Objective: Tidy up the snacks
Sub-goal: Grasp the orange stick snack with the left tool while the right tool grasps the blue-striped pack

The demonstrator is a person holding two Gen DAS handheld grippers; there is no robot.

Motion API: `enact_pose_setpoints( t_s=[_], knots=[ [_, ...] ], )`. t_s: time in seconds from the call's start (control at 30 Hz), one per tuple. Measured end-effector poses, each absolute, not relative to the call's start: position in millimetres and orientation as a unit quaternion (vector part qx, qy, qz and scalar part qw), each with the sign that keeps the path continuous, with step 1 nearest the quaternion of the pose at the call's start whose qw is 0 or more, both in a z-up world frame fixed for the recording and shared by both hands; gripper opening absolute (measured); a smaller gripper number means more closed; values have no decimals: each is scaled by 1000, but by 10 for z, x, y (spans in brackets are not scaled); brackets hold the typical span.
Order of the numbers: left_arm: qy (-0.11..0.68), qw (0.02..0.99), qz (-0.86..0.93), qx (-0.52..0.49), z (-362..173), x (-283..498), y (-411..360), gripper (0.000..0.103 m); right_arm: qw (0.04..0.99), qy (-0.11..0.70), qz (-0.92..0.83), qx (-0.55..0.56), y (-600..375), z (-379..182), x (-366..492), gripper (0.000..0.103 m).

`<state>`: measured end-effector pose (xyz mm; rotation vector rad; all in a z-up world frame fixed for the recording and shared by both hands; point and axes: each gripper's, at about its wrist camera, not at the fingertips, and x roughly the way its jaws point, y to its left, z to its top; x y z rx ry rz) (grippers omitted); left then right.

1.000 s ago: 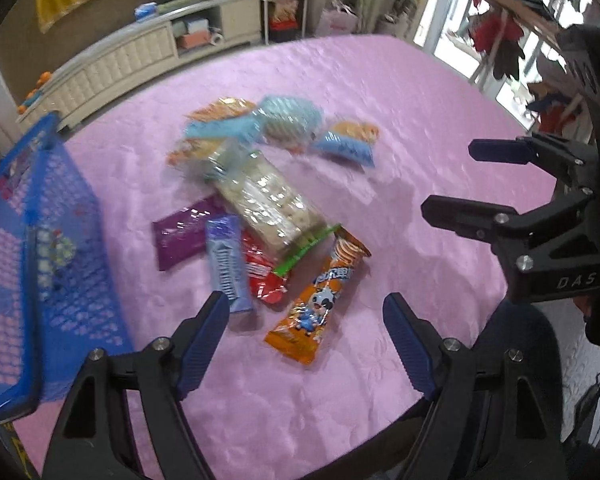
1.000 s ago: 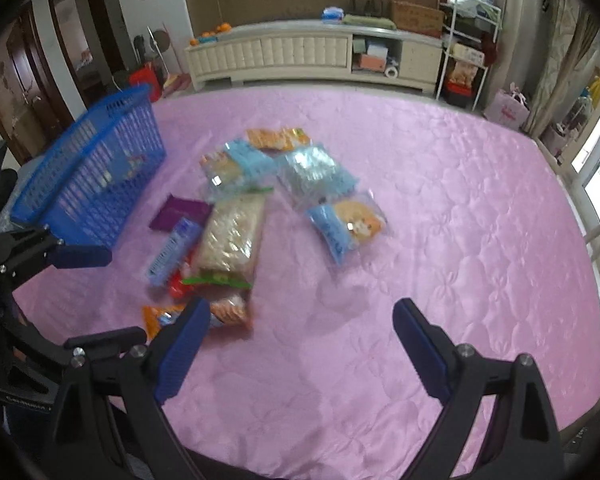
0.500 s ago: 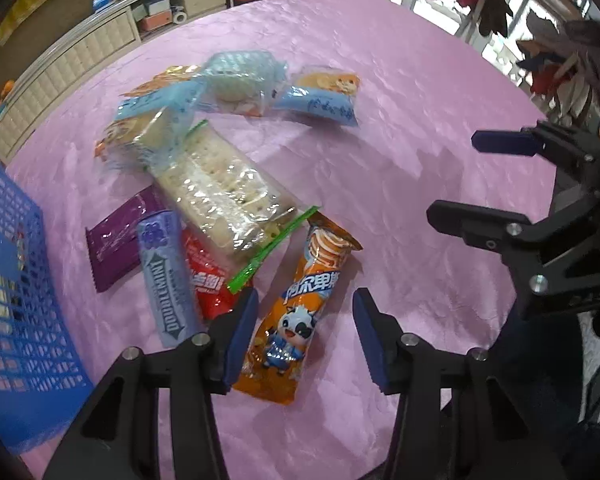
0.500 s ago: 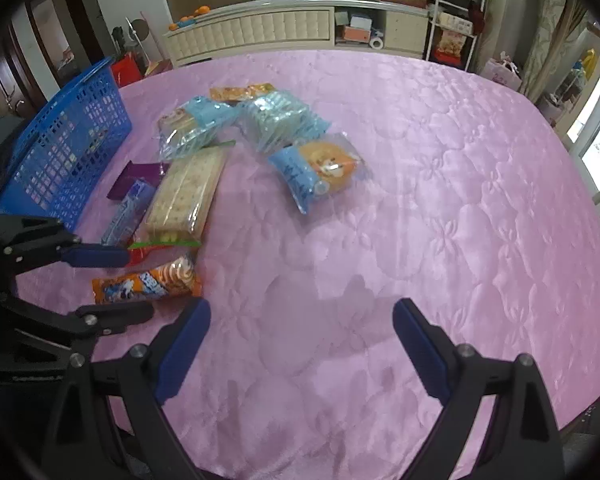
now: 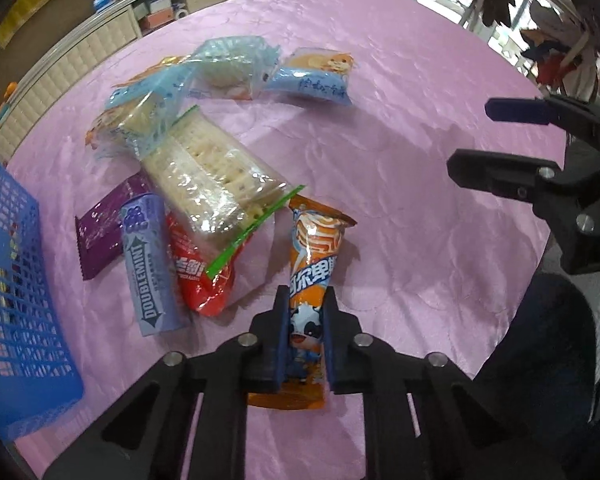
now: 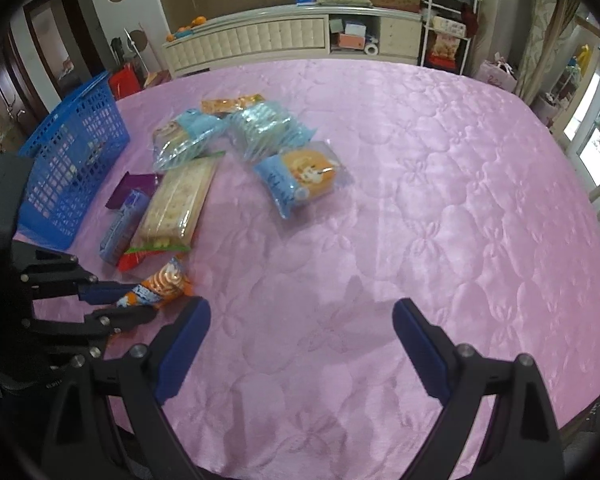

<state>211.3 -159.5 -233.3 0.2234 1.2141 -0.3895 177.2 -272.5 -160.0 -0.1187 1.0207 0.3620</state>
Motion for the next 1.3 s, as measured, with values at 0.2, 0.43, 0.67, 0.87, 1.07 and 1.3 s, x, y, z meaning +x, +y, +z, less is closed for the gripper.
enact_pose_setpoints(
  t_s=[0.2,0.43,0.67,0.87,1.07,1.3],
  knots=[
    [553,811,-172,78,-2140,2042,-1445,12,857,478,179,-73,-2695,-1484,1819,95],
    [517,837,-170,62,-1749,2052,-1290,12,856,469,193,-96,-2590,-1346,1967,95],
    [493,858,-140,42,-1543,2265,-1113,12,856,464,206,-100,-2485,-1223,2180,95],
    [479,869,-114,33,-1483,2526,-1038,12,855,455,219,-119,-2338,-1175,2439,95],
    [471,877,-91,29,-1528,2815,-966,12,843,461,239,-139,-2152,-1292,2761,95],
    [471,879,-74,7,-1635,3095,-838,12,825,477,261,-153,-1947,-1552,3116,81]
  ],
)
